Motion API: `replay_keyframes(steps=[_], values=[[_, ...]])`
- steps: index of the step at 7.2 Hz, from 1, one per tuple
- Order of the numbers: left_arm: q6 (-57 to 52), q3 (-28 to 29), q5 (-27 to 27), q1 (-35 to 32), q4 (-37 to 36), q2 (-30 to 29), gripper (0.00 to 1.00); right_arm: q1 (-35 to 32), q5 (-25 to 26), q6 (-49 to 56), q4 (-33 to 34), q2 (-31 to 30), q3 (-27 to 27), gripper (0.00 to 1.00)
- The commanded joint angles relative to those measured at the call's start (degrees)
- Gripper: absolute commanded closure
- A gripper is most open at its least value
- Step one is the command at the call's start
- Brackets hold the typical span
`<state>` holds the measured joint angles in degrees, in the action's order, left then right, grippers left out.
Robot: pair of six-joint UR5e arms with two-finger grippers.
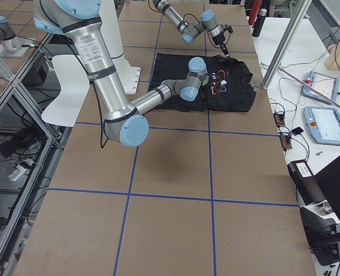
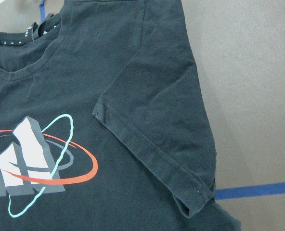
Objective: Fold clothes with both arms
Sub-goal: 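Move the right gripper to the hem corner nearest the robot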
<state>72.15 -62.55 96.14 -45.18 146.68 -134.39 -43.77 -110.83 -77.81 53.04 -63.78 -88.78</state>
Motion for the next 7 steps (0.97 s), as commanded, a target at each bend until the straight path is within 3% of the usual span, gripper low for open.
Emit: replay_keyframes(steps=[1,3,4,5,6,7], values=[[0.71,1.81,-0.43,0.09,-0.78,-1.92,0.61,0.00,0.00,-0.24,-0.31,0.06,0.54,0.00],[0.54,1.04,0.09,0.00,-1.49,-2.01,0.30,0.00,0.00,-0.94,-0.05,-0.03,0.11,0.00],[0.19,-1.32,1.05,-0.35,-1.66,-1.23,0.30,0.00,0.61,-8.68,0.30,0.05,-0.59,0.00],[0.10,-7.35,6.11,-0.35,-1.75,2.95,0.30,0.35,1.31,-16.24,1.52,-0.73,-2.69,0.00],[0.01,-15.50,9.21,-0.35,-1.75,9.09,0.30,2.79,2.71,-19.02,12.59,-3.09,-11.15,0.00],[0.01,-21.15,10.37,-0.44,-1.84,12.80,0.30,7.78,7.77,-19.48,28.53,-4.33,-20.89,0.00]])
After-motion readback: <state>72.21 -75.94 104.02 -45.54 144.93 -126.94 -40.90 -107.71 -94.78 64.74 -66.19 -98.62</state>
